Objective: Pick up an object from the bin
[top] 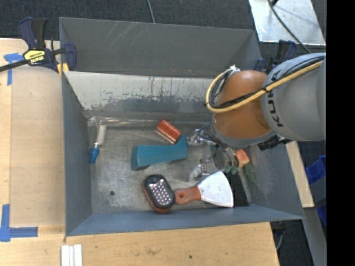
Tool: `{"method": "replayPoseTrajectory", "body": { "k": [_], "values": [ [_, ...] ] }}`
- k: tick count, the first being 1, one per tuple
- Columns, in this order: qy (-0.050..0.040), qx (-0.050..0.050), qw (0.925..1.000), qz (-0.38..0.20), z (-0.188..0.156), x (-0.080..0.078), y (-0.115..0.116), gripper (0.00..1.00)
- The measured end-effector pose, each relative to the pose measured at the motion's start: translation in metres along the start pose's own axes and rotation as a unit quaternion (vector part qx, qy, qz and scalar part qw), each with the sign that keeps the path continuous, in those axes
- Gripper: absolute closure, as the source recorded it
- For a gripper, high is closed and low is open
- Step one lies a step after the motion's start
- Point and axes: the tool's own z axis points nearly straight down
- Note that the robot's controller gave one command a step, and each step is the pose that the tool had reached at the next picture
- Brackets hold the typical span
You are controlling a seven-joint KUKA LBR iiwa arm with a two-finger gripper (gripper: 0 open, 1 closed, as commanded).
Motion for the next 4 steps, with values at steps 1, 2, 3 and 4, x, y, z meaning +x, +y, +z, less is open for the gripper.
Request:
{"method": "replayPoseTrajectory", "body": {
  "k": [1, 2, 3, 4],
  "values": [
    [-0.0031, -0.002, 0.9888, -0.149, -0.012, -0.017, 0.022, 0.0],
    [-0.0006, -0.003, 0.9904, -0.138, -0.059, -0.027, 0.031, 0.0],
    [-0.0037, -0.002, 0.9919, -0.127, -0.07, -0.029, 0.035, 0.0],
    [-0.0041, -0.003, 0.9807, -0.195, -0.034, -0.012, 0.041, 0.0]
  ]
}}
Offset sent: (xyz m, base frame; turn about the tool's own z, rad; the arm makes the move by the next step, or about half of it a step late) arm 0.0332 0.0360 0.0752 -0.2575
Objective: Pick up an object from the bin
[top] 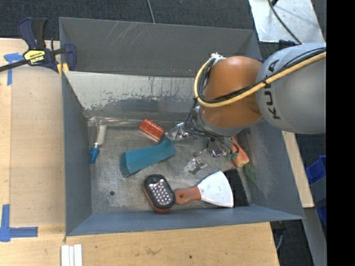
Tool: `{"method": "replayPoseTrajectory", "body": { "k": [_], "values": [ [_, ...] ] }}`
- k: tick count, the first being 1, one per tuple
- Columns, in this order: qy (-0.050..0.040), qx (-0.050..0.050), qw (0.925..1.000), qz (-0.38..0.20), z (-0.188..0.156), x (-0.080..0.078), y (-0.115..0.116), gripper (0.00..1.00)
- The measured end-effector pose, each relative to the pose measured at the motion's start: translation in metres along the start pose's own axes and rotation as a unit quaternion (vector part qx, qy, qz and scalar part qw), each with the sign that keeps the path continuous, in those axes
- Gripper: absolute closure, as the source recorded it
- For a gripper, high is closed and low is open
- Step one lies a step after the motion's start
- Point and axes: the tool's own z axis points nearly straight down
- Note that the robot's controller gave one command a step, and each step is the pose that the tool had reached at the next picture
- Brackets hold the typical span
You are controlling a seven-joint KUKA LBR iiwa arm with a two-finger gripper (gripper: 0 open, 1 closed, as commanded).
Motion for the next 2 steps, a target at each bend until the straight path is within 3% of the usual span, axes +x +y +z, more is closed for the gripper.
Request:
{"method": "replayPoseTrajectory", "body": {
  "k": [1, 2],
  "values": [
    [-0.0002, 0.0, 1.0, -0.004, 0.009, 0.002, 0.0, 0.0],
    [-0.0004, -0.001, 0.9999, 0.01, 0.026, -0.02, 0.025, 0.0]
  ]
}}
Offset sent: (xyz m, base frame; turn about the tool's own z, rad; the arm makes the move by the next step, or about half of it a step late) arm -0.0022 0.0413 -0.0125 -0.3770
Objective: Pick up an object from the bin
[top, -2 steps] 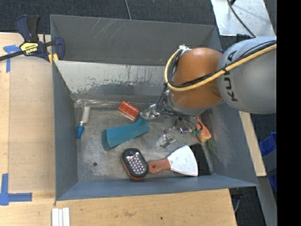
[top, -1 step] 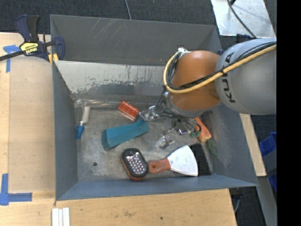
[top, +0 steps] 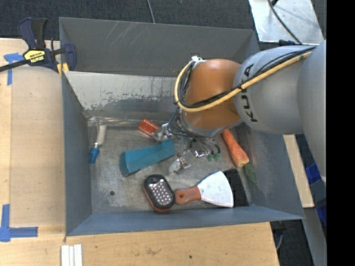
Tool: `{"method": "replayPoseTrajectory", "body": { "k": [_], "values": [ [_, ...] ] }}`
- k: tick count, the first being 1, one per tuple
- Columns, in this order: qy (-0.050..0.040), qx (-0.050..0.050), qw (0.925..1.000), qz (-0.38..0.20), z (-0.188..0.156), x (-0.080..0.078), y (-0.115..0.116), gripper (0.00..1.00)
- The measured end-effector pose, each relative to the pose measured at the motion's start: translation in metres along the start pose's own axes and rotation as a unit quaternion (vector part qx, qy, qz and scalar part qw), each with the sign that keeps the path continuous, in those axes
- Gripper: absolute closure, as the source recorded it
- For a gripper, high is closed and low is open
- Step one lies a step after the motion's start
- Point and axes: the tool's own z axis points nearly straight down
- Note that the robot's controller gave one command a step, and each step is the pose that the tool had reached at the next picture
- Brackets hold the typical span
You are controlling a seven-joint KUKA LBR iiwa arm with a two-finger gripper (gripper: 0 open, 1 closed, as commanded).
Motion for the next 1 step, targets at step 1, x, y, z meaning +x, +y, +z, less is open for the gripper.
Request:
{"method": "replayPoseTrajectory", "body": {
  "k": [1],
  "values": [
    [0.0016, 0.001, 0.9889, -0.149, 0.0088, -0.0427, 0.0113, 1.0]
  ]
}}
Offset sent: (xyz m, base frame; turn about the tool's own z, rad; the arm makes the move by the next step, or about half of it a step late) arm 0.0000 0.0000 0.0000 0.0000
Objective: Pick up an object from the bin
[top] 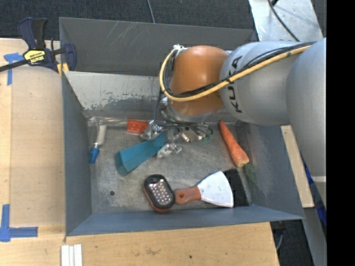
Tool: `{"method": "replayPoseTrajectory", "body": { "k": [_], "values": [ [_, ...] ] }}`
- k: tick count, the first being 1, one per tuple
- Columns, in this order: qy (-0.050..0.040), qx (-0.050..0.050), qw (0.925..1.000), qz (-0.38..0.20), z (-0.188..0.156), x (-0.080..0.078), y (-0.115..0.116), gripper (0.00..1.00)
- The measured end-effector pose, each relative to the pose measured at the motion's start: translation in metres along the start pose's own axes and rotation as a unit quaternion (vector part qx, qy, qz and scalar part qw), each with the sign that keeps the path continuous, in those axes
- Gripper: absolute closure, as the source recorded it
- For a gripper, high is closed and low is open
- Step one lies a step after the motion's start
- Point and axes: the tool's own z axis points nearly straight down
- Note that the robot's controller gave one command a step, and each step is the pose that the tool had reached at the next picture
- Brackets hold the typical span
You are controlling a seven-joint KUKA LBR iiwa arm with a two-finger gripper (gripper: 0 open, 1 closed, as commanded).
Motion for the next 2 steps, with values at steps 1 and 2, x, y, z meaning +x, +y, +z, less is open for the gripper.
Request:
{"method": "replayPoseTrajectory", "body": {
  "k": [1, 2],
  "values": [
    [0.0004, -0.001, 1.0, 0.0, 0.0005, 0.0, 0.0008, 0.0],
    [-0.0002, 0.0, 1.0, 0.001, -0.0002, -0.0001, 0.0003, 1.0]
  ]
}}
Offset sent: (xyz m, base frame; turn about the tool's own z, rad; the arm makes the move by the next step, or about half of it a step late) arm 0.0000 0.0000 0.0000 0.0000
